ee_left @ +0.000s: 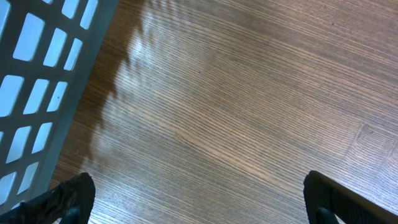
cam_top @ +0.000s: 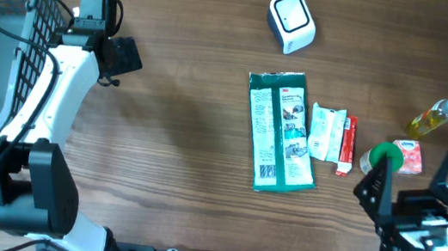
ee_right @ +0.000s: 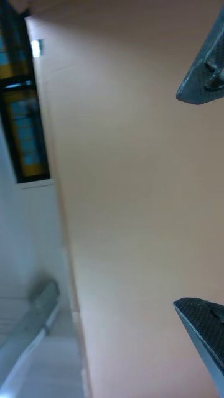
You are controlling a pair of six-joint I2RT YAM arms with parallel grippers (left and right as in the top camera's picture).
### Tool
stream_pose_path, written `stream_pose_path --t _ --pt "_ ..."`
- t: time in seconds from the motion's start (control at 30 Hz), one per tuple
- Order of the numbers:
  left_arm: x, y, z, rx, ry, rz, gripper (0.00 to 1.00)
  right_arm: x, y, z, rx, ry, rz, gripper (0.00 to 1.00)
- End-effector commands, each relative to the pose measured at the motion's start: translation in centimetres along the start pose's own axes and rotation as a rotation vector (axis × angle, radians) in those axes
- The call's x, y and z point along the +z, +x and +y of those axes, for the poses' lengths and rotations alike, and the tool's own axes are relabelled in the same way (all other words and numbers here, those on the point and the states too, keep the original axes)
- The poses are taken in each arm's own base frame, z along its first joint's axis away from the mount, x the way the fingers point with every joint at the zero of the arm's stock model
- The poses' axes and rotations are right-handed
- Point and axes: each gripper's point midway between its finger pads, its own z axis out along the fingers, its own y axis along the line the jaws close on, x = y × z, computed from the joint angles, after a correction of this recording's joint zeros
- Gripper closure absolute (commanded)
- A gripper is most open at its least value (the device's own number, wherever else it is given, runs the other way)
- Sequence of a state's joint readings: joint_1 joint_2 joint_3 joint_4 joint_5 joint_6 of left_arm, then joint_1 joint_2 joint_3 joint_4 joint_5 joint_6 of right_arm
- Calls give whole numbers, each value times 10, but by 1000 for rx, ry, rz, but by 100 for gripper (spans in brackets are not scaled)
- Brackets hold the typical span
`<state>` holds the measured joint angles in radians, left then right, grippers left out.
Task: Scan the item barcode
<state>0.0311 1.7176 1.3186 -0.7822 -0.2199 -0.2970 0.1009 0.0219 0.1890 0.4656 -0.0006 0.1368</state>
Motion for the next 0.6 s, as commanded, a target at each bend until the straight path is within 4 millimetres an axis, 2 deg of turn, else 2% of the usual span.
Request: stream_pose_path --t 0.0,0.23,0.33,0.43,0.57 --pt "-2 -4 2 -5 -10 -13 0 -6 25 -3 -3 -1 41 0" --pt "-2 -4 2 -5 -10 -12 0 -19 86 -12 -8 17 176 0" --pt "-2 -4 2 -5 -10 -12 0 -26 114 -16 -11 33 294 0" --pt "-2 -4 2 -5 -10 -12 0 -41 152 -21 -23 53 459 0" --pt "-2 -4 2 -5 -10 -12 0 -60 183 -25 -30 69 605 0"
